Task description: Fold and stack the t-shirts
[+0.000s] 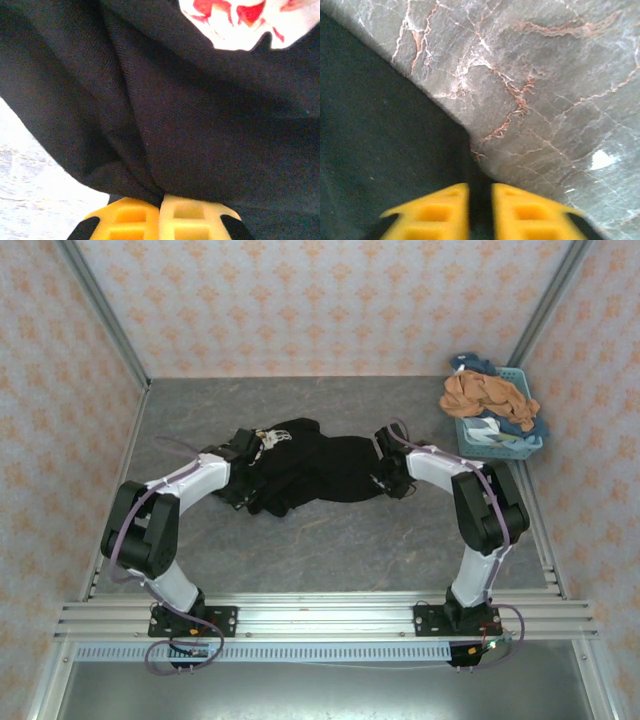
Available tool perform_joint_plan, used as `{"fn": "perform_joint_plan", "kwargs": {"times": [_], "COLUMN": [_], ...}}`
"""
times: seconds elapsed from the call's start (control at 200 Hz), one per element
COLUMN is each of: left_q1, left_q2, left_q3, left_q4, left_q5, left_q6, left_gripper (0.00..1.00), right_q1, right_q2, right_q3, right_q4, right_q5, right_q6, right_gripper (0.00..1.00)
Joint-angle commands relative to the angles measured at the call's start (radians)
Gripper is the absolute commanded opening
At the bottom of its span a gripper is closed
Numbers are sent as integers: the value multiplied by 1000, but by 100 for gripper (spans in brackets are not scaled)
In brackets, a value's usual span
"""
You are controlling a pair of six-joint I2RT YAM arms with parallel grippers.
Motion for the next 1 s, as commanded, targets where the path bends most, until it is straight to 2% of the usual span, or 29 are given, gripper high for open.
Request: {"fn": "perform_joint_plan", "kwargs": {"times": [0.0,0.03,0.195,0.22,0.27,0.32,0.405,0.48,0.555,0.666,0.726,0.876,0.991], "left_q1": [9,9,10,9,0,-23,-87,-153,-226,-326,-362,-407,-414], "left_q2": [-57,-74,-152,-164,-187,-207,-226,-211,-171,-94,-53,44,94], "left_q3": [15,6,-26,-25,-12,24,122,225,324,432,460,462,433], "left_q4": [-108,-121,-187,-191,-193,-207,-204,-166,-90,26,92,218,316], "left_q5": [-95,-101,-130,-127,-121,-130,-137,-118,-73,-40,-39,-133,-199], "left_q6": [34,42,74,82,102,125,190,253,324,410,428,499,565], "left_gripper": [2,2,4,8,29,43,59,67,75,81,83,85,88], "right_q1": [0,-2,-5,-6,-7,-8,-10,-10,-9,-9,-9,-9,-11], "right_q2": [48,43,-65,-86,-131,-173,-233,-263,-250,-191,-168,-126,-138], "right_q3": [25,37,112,128,160,186,228,258,304,386,404,441,420], "right_q4": [-34,-44,-129,-144,-161,-160,-123,-59,-18,2,17,25,42], "right_q5": [16,27,184,209,253,285,293,230,103,-131,-215,-381,-433], "right_q6": [33,33,-8,-20,-49,-79,-142,-192,-217,-197,-157,-66,-2], "right_gripper": [4,0,0,0,0,0,0,0,0,0,0,0,0]}}
